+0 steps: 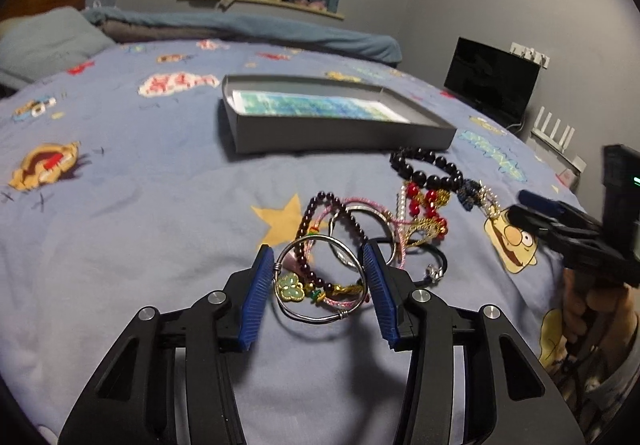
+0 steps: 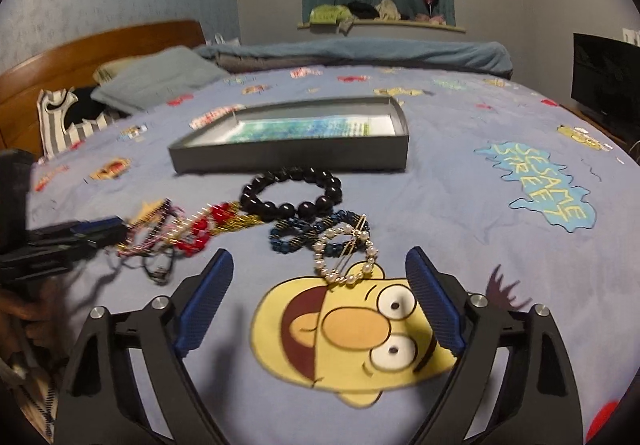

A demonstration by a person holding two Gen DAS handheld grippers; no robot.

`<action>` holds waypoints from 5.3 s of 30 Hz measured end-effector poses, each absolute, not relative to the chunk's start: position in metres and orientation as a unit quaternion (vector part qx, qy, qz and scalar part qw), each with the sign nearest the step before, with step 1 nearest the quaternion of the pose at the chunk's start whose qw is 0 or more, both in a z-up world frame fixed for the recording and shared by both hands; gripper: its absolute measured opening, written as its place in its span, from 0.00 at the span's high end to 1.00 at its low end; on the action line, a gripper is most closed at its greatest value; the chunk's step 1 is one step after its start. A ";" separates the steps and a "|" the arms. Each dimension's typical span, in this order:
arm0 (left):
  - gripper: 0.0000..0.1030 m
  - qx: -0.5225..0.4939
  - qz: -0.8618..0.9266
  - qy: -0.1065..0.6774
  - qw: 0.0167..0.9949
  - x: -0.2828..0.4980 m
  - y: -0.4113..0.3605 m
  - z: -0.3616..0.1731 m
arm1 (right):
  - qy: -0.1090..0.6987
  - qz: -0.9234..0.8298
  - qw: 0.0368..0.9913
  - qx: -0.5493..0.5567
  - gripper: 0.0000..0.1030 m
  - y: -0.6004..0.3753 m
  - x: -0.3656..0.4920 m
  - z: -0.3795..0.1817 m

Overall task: Organize jewelry
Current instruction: 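Grasp the silver bangle with the left tool while the right grasps the pearl ring, then carry both pieces into the grey box and open both tools, then grasp the blue beaded bracelet with the right tool, then grasp the black bead bracelet with the left tool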

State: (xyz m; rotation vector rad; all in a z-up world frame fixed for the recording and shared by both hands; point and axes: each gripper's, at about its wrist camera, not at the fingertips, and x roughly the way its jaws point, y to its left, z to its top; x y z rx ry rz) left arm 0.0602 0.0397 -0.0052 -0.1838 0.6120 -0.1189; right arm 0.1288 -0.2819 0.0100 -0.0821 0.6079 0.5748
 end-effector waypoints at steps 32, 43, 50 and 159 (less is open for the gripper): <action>0.53 -0.077 -0.025 0.228 0.970 0.121 0.057 0.041 | 0.257 0.279 0.925 0.002 0.61 -0.278 0.186 0.052; 0.53 -0.062 -0.020 0.231 0.971 0.174 0.056 0.050 | 0.268 0.290 0.919 0.016 0.61 -0.250 0.242 0.052; 0.53 -0.066 -0.009 0.270 0.961 0.211 0.061 0.039 | 0.286 0.288 0.914 0.000 0.61 -0.231 0.271 0.045; 0.86 -0.013 -0.161 0.374 0.913 0.214 -0.046 0.002 | 0.355 0.310 0.882 -0.020 0.82 -0.298 0.184 0.003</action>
